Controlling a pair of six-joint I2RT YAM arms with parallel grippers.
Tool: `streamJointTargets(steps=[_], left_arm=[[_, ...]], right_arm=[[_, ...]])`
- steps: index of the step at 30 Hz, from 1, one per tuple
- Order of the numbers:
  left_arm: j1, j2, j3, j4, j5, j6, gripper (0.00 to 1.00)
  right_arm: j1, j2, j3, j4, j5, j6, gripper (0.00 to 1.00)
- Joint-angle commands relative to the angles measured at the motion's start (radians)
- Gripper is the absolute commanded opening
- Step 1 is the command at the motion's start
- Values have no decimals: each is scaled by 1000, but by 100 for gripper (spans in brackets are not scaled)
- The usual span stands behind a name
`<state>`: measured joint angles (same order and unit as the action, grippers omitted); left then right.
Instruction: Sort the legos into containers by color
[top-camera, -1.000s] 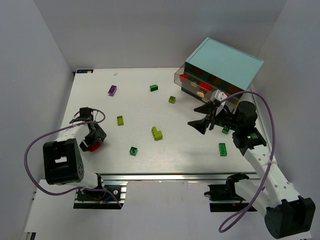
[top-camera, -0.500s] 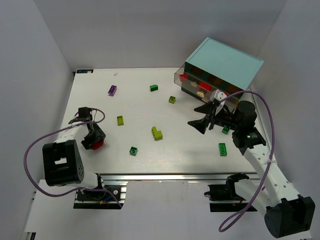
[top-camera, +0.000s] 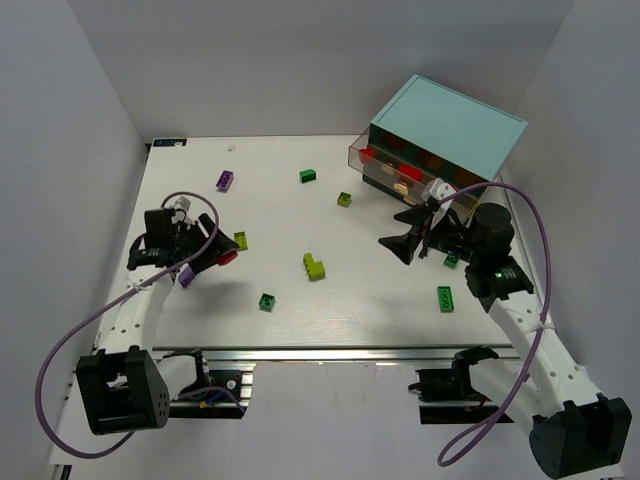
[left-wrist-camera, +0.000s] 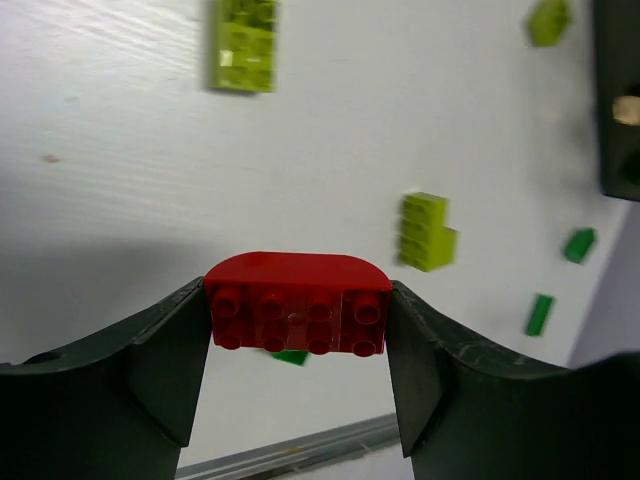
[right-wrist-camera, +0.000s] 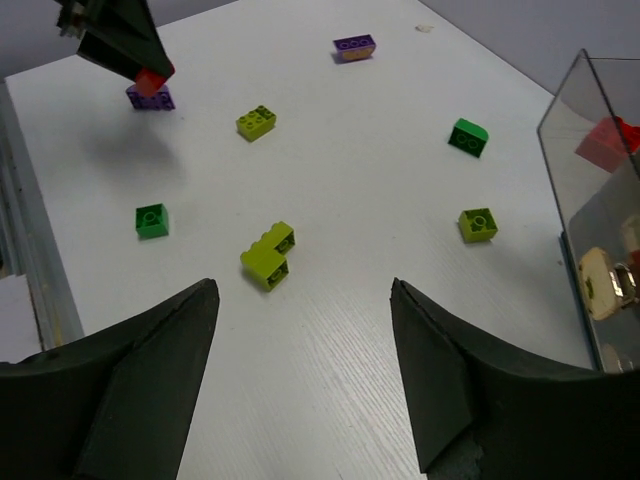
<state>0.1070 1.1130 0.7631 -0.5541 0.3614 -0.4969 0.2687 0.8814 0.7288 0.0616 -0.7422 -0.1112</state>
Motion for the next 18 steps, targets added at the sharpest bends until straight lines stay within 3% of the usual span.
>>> streamJointTargets(steps=[1, 4, 7, 13, 18], left_arm=[[-36, -45, 47, 113, 209, -61, 21], [-87, -38, 97, 234, 277, -155, 20], [-168, 20, 191, 331, 291, -229, 20], [-369, 271, 493, 411, 218, -255, 18], [-547, 502, 848, 347, 122, -175, 17]], right_arm=[[-6, -41, 37, 11, 107, -18, 74], [-13, -70, 37, 17, 202, -10, 66], [-26, -84, 40, 21, 257, 7, 42], [-59, -81, 55, 3, 259, 4, 15], [-91, -101, 57, 4, 265, 7, 14]])
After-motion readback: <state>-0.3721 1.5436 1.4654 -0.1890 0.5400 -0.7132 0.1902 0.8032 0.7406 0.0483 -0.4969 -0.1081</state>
